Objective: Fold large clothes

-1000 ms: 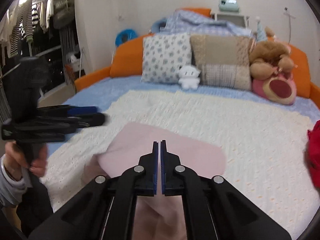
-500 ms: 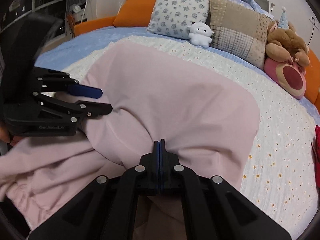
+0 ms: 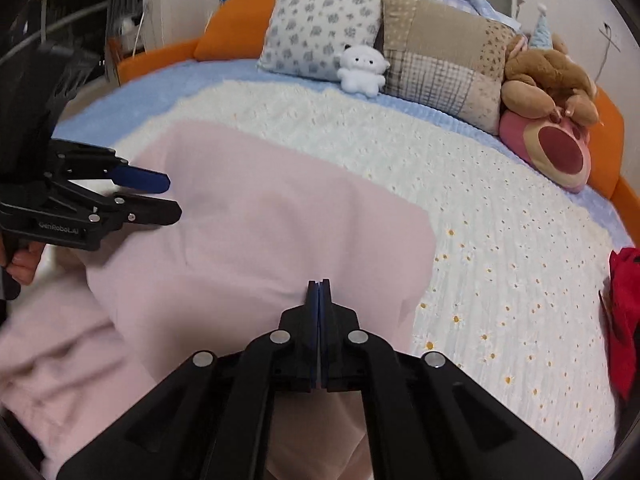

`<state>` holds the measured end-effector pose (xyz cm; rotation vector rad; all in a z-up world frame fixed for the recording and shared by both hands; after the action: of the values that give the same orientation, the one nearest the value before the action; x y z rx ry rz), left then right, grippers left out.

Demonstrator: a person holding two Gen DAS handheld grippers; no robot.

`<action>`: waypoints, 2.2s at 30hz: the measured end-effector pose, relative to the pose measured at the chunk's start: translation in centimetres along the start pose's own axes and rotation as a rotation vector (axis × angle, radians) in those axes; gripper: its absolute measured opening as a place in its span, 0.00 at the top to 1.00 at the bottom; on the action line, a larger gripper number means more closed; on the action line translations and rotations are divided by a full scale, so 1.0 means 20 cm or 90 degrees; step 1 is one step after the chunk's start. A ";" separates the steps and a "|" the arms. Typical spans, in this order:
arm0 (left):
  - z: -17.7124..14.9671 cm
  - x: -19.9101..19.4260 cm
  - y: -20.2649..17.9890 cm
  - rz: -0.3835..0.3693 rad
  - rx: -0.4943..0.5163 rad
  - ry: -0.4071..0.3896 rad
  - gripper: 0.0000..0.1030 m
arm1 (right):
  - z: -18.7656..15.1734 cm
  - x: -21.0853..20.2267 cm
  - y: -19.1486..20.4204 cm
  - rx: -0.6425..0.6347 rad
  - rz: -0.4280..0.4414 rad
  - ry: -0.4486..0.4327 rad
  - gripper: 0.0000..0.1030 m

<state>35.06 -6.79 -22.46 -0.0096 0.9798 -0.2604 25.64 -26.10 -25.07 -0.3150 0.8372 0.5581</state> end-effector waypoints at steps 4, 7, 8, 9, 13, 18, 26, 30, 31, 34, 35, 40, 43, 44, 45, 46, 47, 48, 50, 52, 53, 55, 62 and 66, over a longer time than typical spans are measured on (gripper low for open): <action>0.04 -0.03 0.00 0.001 0.000 0.015 0.48 | 0.01 0.00 -0.05 0.022 0.009 0.006 0.99; 0.02 -0.19 0.01 0.004 -0.009 -0.007 0.48 | 0.02 -0.18 -0.06 0.050 0.031 -0.019 0.96; -0.02 -0.27 0.00 -0.001 0.004 -0.015 0.48 | -0.01 -0.26 -0.05 0.055 0.048 -0.029 0.96; -0.06 -0.31 -0.01 -0.006 0.015 -0.014 0.48 | -0.01 -0.30 -0.04 0.052 0.051 -0.029 0.96; -0.21 -0.30 -0.02 0.001 0.038 0.030 0.47 | -0.12 -0.37 0.06 -0.011 0.044 0.014 0.96; -0.27 -0.14 -0.04 0.003 0.038 0.064 0.44 | -0.22 -0.22 0.11 -0.064 -0.014 0.053 0.96; -0.30 -0.35 -0.07 -0.014 0.025 0.059 0.30 | -0.21 -0.44 0.01 0.066 0.048 0.044 0.66; -0.48 -0.59 0.00 -0.111 -0.026 0.101 0.23 | -0.33 -0.70 -0.11 0.223 0.197 0.080 0.44; -0.54 -0.61 0.02 -0.123 -0.042 0.126 0.23 | -0.37 -0.72 -0.12 0.248 0.221 0.097 0.44; -0.73 -0.62 0.09 -0.122 -0.087 0.206 0.24 | -0.57 -0.74 -0.13 0.335 0.275 0.171 0.44; -0.78 -0.62 0.10 -0.132 -0.101 0.223 0.24 | -0.64 -0.73 -0.13 0.360 0.283 0.197 0.45; -0.93 -0.60 0.02 -0.158 -0.103 0.276 0.24 | -0.82 -0.67 -0.06 0.411 0.294 0.267 0.45; -0.98 -0.60 -0.06 -0.192 -0.098 0.291 0.24 | -0.83 -0.69 -0.01 0.428 0.332 0.259 0.45; -1.00 -0.59 -0.08 -0.199 -0.093 0.293 0.24 | -0.82 -0.69 -0.01 0.436 0.346 0.256 0.45; -1.01 -0.58 -0.10 -0.198 -0.087 0.297 0.24 | -0.82 -0.69 0.00 0.437 0.349 0.256 0.45; -1.01 -0.57 -0.12 -0.196 -0.083 0.299 0.24 | -0.81 -0.68 0.01 0.437 0.355 0.255 0.45; -1.01 -0.56 -0.13 -0.193 -0.080 0.299 0.24 | -0.79 -0.67 0.00 0.439 0.358 0.257 0.46; -1.01 -0.56 -0.13 -0.190 -0.079 0.298 0.24 | -0.78 -0.66 0.01 0.443 0.361 0.260 0.47; -0.99 -0.56 -0.14 -0.187 -0.076 0.287 0.28 | -0.75 -0.65 0.03 0.444 0.374 0.256 0.62; -0.95 -0.56 -0.12 -0.170 -0.072 0.275 0.48 | -0.73 -0.64 0.03 0.448 0.387 0.252 0.73; -0.94 -0.56 -0.10 -0.164 -0.078 0.270 0.55 | -0.72 -0.63 0.03 0.455 0.392 0.248 0.84; -0.94 -0.56 -0.07 -0.171 -0.094 0.265 0.81 | -0.72 -0.64 0.00 0.467 0.404 0.235 0.94; -0.72 -0.70 0.03 -0.259 -0.136 0.213 0.91 | -0.49 -0.74 -0.08 0.491 0.477 0.145 0.96; -0.48 -0.79 0.07 -0.307 -0.140 0.168 0.91 | -0.28 -0.78 -0.16 0.481 0.493 0.091 0.96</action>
<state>19.11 -0.94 -14.95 -0.4255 1.2582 -0.6057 15.67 -36.61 -16.56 0.7020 1.2436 0.8848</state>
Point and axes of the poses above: each gripper's, at about its wrist camera, not at the fingertips, and x roughly the way its jaws point, y to its left, z to its top, the point moved 2 cm from there along x, roughly the way its jaws point, and after that the axes turned 1 degree about -y, right-handed, at the moved point
